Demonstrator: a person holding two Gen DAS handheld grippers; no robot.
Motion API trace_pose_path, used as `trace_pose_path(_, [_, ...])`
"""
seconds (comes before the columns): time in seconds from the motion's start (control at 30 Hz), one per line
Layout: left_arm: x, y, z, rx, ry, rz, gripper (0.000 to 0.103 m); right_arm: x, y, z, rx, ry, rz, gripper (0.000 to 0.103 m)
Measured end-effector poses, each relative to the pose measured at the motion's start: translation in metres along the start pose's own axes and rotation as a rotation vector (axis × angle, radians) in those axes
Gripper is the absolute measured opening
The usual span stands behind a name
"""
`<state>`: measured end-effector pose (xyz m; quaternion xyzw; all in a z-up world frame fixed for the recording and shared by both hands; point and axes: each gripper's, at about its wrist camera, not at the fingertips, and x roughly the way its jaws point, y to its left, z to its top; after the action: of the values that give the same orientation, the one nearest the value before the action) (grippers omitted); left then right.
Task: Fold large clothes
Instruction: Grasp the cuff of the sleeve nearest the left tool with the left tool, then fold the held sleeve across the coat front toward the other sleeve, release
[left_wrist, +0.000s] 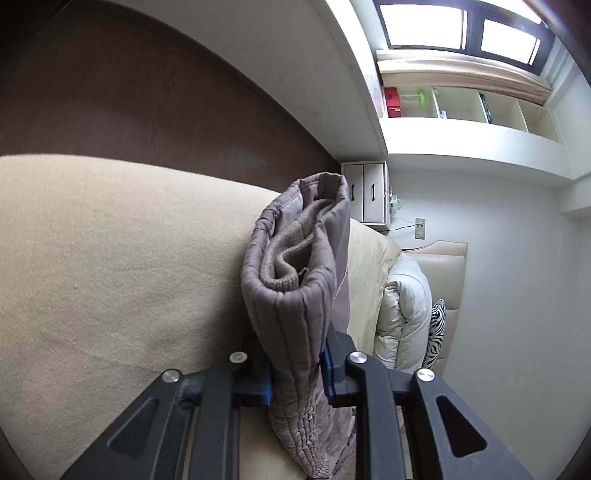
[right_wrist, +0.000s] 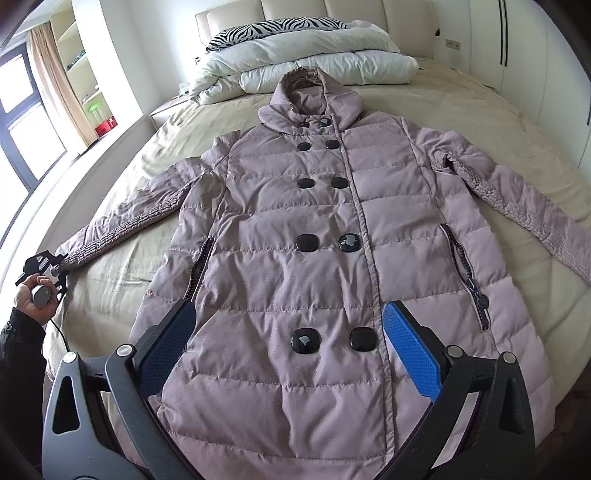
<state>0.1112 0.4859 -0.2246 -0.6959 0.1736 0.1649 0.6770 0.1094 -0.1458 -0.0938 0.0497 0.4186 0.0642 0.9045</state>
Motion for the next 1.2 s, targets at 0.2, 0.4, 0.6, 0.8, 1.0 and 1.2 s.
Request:
trace_pose_path(0.2, [-0.009, -0.097, -0.066, 0.556, 0.01, 0.016, 0.017, 0.007, -0.026, 0.002, 0.084, -0.011, 0.062, 0.103])
trace_pose_path(0.4, [-0.004, -0.167, -0.252, 1.306, 0.082, 0.017, 0.017, 0.02, -0.06, 0.022, 0.211, -0.021, 0.205, 0.103])
trace_pose_path(0.6, [0.017, -0.133, -0.399, 1.774, 0.142, 0.056, 0.017, 0.058, -0.089, 0.063, 0.395, 0.025, 0.482, 0.103])
trace_pose_path(0.8, [0.013, -0.107, -0.471, 1.946, 0.126, 0.066, 0.017, 0.119, -0.06, 0.105, 0.464, 0.147, 0.715, 0.101])
trace_pose_path(1.0, [0.015, -0.105, -0.48, 1.96, 0.113, 0.073, 0.018, 0.186, -0.021, 0.133, 0.474, 0.269, 0.804, 0.071])
trace_pose_path(1.2, [0.024, -0.108, -0.475, 1.928, 0.127, 0.085, 0.019, 0.226, 0.009, 0.145, 0.412, 0.368, 0.847, 0.039])
